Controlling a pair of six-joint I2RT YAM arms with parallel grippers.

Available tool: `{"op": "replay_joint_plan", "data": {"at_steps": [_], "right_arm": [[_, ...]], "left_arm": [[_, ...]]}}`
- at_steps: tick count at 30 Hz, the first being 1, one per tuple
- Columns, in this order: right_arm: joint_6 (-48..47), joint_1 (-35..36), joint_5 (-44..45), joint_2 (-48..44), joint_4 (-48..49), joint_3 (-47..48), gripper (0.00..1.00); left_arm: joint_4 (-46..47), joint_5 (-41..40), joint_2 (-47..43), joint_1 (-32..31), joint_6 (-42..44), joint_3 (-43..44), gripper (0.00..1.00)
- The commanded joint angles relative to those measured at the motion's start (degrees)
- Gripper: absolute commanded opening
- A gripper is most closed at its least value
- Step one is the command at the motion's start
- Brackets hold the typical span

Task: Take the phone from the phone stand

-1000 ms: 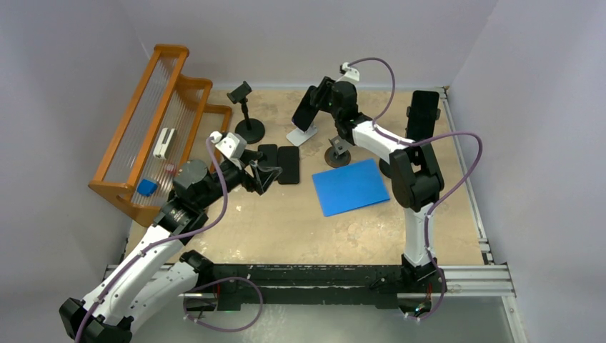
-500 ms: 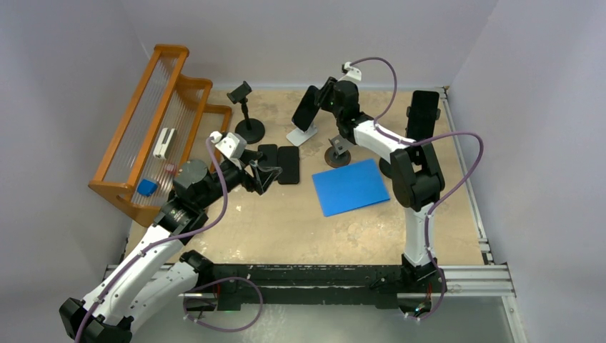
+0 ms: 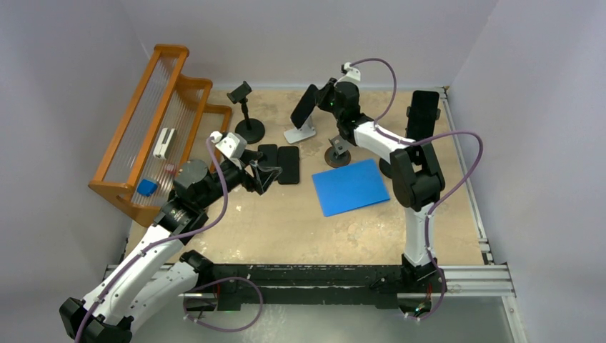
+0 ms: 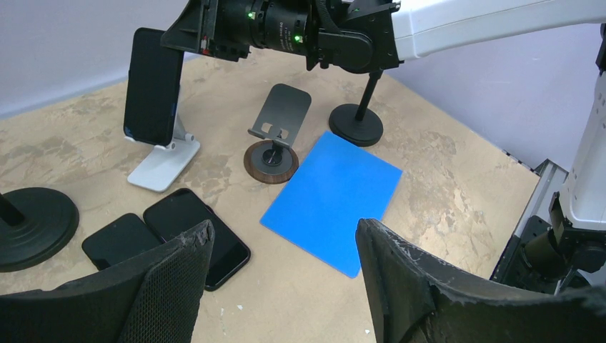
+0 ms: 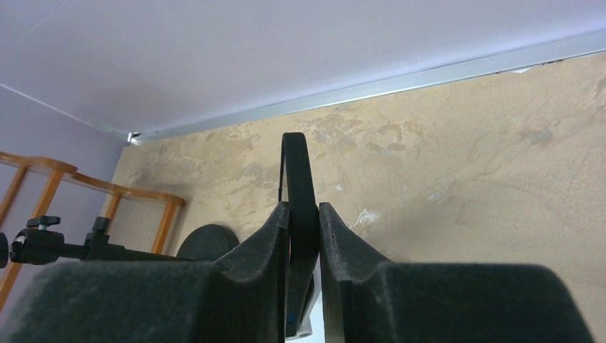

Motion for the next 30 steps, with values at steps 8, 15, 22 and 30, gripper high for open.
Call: {"op": "replay_joint_plan", "data": {"at_steps": [8, 15, 22, 30], "right_arm": [[-1.0, 0.0, -2.0, -5.5, 4.7, -2.8, 0.07], [-3.5, 0.0, -2.1, -8.0, 8.4, -6.7, 0.00], [-4.9, 0.0, -2.2, -10.1, 10.7, -9.1, 0.00], [-5.1, 0.0, -2.1, -11.7, 10.8, -9.5, 0.00]], "left_arm": [[1.4, 0.5, 0.0, -0.3, 0.7, 2.7, 0.71], [1.4, 0.5, 0.1, -0.3, 0.7, 2.6, 0.71], [1.4, 0.4, 0.3, -0.3, 0.8, 2.6, 0.71], [1.3, 0.0, 0.2, -0.4, 0.8, 2.6, 0.71]]}}
